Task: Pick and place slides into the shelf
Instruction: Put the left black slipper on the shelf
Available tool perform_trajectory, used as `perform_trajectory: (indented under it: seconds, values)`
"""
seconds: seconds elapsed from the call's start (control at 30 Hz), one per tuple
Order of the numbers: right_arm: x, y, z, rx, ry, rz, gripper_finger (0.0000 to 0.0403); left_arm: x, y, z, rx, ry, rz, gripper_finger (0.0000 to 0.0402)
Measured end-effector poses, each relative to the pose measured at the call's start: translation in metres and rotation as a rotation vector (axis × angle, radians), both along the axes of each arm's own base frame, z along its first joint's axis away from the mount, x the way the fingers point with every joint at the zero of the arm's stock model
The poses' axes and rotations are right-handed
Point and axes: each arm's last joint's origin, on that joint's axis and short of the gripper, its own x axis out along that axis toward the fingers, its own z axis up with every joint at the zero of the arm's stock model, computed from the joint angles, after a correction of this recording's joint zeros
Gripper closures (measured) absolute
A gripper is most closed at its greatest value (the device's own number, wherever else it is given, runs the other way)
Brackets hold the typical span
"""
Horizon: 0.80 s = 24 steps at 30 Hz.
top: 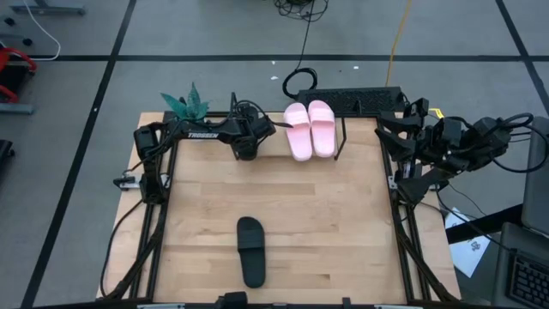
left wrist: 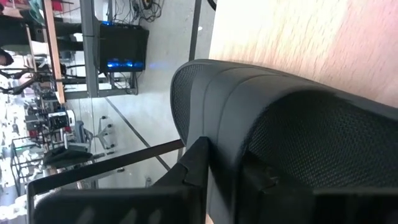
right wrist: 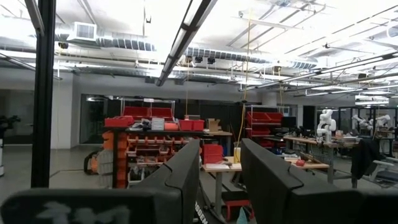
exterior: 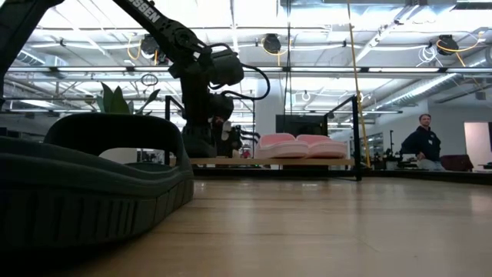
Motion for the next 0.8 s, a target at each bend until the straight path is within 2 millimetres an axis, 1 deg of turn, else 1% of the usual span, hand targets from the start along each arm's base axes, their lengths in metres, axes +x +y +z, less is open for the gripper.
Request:
perform_trajectory:
  seconds: [0.27,0.57,0.8]
  values:
    - [0.000,0.000,0.000,0.000,0.000,0.000,0.0293,0.000,-0.001,0.000,0.000,0.002,-0.002,0.0322]
    - [0.000,0.000,0.000,0.000,0.000,0.000,0.0293,0.004,-0.009,0.000,0.002,0.016,-0.029,0.0290]
    - [0.000,0.000,0.000,-0.001,0.002,0.000,0.0293,0.000,-0.010,0.014,0.014,-0.036,-0.013,0.0261]
